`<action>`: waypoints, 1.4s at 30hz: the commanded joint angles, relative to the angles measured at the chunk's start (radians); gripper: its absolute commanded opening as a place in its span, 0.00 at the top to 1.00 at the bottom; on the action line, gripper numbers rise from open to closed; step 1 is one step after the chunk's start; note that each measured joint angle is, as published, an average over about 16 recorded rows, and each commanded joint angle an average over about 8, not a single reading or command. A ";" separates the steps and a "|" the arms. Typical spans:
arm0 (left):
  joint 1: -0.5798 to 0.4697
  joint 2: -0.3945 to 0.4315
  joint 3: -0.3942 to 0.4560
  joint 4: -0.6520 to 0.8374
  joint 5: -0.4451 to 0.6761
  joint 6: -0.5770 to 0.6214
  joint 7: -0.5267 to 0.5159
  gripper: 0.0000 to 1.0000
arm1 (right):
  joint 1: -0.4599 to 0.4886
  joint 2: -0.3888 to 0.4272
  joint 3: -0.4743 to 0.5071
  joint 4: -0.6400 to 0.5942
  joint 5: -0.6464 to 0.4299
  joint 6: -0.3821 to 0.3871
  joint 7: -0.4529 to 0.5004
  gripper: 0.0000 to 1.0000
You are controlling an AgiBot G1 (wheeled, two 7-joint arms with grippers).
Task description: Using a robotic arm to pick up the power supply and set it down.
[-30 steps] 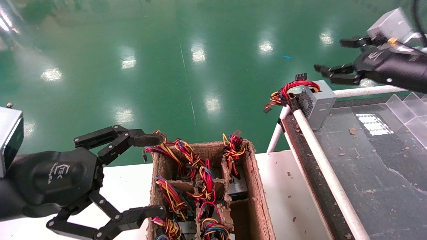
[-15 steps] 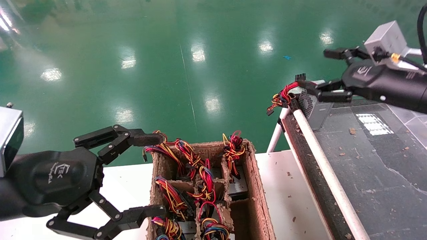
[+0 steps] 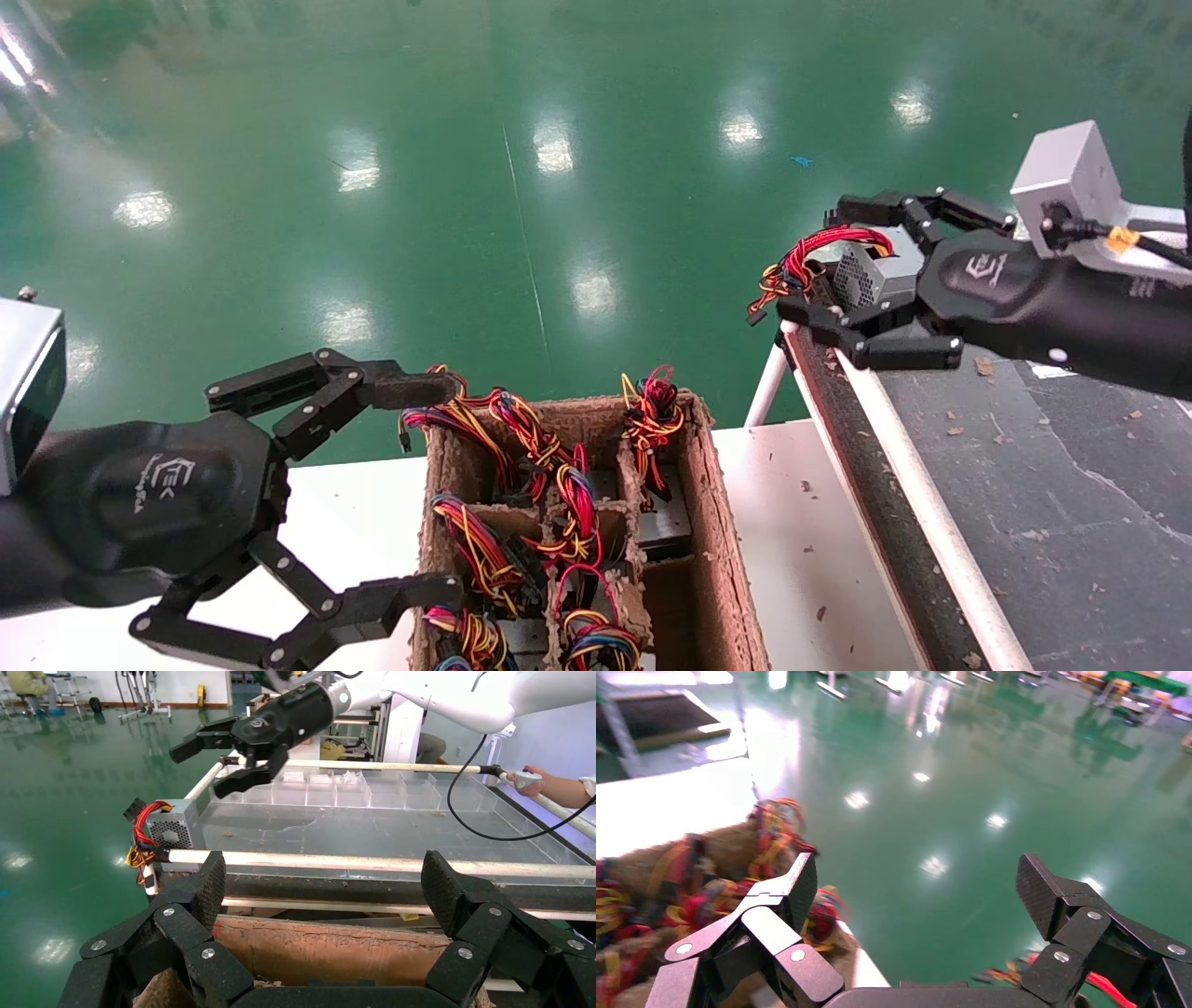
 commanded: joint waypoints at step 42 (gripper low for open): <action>0.000 0.000 0.000 0.000 -0.001 0.000 0.000 0.00 | -0.276 0.114 0.048 0.319 0.370 -0.218 0.102 0.00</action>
